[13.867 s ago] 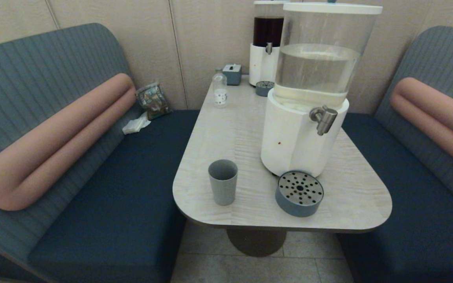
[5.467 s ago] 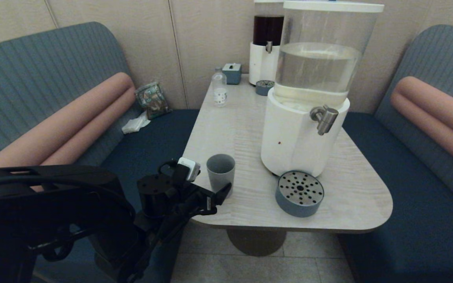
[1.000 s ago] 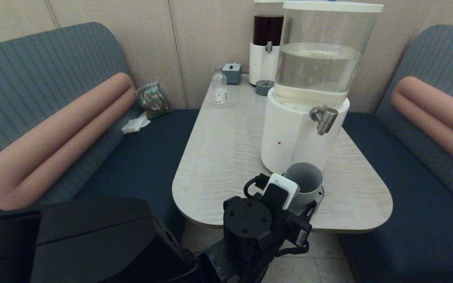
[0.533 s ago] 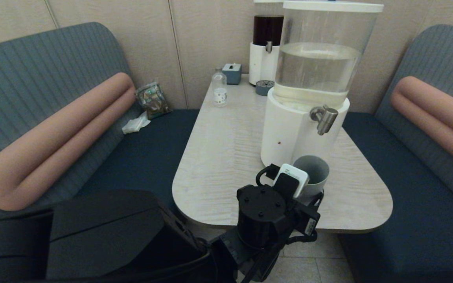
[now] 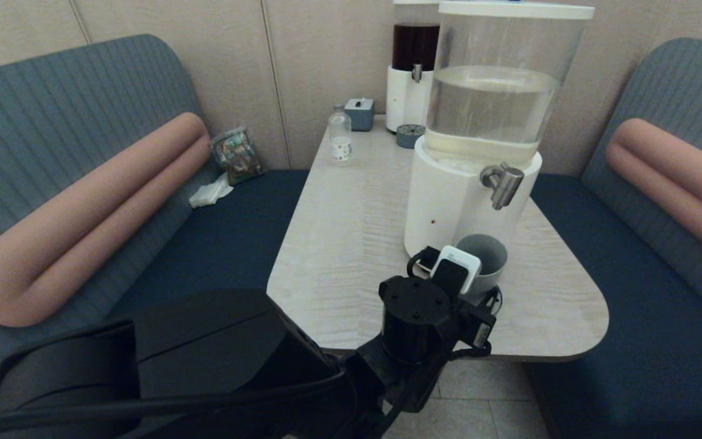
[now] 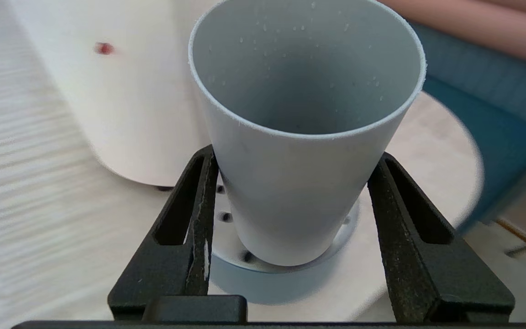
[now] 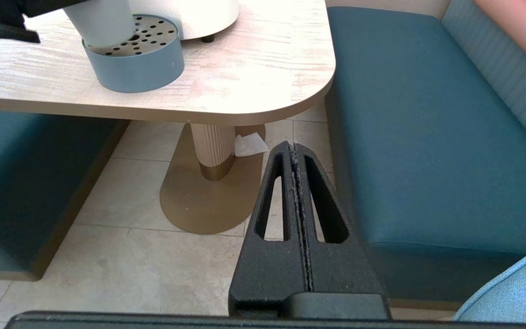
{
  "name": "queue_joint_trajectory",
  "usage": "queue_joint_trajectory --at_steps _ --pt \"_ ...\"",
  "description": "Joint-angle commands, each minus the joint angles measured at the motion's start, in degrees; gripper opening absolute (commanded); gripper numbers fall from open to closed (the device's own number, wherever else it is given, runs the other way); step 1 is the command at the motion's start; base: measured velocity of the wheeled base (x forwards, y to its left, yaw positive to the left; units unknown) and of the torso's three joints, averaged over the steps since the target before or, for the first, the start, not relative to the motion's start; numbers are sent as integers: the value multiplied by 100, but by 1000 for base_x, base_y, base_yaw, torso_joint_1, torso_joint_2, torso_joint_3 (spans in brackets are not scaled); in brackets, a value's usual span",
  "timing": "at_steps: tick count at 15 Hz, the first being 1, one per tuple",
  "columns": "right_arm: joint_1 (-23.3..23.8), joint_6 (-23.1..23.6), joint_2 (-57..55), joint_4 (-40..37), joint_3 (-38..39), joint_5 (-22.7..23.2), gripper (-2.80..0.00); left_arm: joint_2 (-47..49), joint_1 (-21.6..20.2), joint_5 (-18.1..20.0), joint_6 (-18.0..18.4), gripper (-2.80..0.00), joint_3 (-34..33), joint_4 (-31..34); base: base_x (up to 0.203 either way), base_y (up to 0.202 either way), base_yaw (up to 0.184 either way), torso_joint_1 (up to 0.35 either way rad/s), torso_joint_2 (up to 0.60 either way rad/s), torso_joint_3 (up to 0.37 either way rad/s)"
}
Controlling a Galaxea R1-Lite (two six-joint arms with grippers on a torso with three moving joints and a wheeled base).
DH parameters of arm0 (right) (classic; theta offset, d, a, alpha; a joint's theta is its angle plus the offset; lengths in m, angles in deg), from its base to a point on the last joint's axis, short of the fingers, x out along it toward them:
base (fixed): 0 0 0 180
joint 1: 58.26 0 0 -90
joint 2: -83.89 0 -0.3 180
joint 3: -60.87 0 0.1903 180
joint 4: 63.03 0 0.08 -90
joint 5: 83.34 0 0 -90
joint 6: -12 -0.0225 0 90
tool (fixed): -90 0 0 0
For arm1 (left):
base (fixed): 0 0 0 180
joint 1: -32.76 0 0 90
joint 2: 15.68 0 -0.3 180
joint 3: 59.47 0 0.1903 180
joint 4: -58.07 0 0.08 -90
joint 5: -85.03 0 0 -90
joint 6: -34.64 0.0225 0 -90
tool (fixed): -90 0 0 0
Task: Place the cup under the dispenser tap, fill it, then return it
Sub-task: Place it under the water dispenser
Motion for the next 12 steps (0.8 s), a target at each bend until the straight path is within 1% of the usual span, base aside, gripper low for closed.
queue_joint_trajectory --at_steps 1,3,12 --pt "-1 0 -10 0 0 -1 -280 53 -59 -12 23 -280 47 -35 0 0 0 0 0 0" --pt "-1 0 -10 0 0 -1 -280 67 -135 -4 125 -280 64 -44 0 0 0 0 0 0" --pt "-1 0 -10 0 0 -1 -280 282 -138 -4 173 -280 311 -26 0 0 0 0 0 0"
